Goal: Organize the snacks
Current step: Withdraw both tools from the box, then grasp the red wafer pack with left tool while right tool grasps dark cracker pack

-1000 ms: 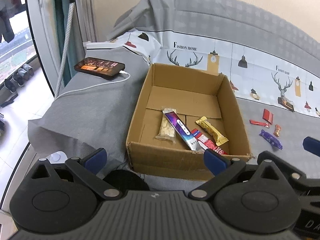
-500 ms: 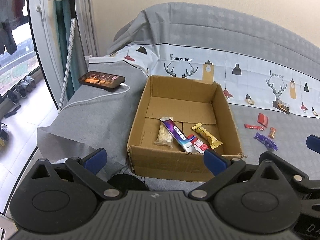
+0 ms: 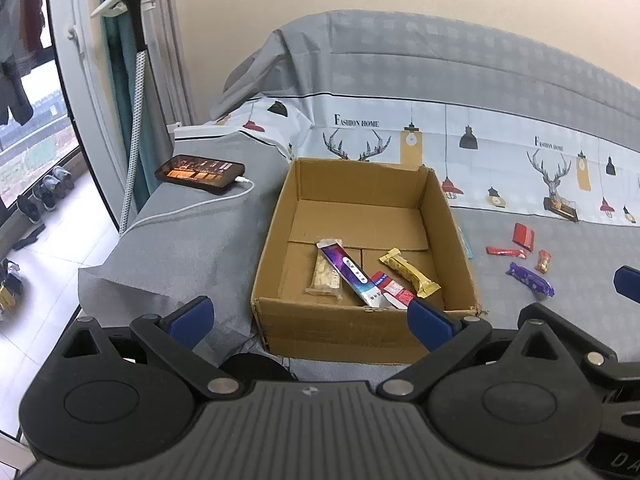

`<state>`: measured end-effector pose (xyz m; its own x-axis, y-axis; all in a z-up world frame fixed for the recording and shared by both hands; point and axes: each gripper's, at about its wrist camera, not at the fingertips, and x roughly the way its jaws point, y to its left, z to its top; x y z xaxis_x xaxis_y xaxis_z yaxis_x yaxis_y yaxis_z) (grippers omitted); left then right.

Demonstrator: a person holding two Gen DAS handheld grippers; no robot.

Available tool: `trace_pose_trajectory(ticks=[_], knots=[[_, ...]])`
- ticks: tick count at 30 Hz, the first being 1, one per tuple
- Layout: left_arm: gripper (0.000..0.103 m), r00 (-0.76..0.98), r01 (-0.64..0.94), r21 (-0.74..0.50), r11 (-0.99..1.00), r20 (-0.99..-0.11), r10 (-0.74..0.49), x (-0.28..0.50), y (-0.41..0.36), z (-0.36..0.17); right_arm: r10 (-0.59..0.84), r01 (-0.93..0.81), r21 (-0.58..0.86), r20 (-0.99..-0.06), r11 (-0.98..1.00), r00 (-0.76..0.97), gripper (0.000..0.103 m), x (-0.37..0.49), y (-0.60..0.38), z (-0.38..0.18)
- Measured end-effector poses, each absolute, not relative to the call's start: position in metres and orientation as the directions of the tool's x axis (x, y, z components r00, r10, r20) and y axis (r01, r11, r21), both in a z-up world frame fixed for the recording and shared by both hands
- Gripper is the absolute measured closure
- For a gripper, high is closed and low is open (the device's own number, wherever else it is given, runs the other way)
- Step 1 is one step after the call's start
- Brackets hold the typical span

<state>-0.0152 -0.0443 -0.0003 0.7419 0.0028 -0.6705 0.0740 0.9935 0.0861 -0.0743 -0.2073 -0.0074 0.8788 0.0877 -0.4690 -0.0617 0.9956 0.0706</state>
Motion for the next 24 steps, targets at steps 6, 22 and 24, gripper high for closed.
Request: trace_pose_trajectory(ticks=[6,22,24], knots=[[0.0,0.735,0.107,0.121,0.987,-0.678,0.003,-0.009,-0.063,-0.002,0.076,-0.047,0.074,-0.458,0.996,0.886,0.001,-0.077,-0.221,-0.009],[0.0,0.62,0.233,0.151,0.961,-0.784,-0.027,0.045,-0.147,-0.024,-0.054,0.137,0.125,-0.514,0.983,0.856,0.001,-0.06,-0.327,-0.033],[0.0,0.607,0.253,0.147,0.956,-0.793,-0.039,0.056,-0.16,-0.024,-0.086,0.169,0.115,-0.516,0.979,0.852,0.001,-0.054,-0.348,-0.035]])
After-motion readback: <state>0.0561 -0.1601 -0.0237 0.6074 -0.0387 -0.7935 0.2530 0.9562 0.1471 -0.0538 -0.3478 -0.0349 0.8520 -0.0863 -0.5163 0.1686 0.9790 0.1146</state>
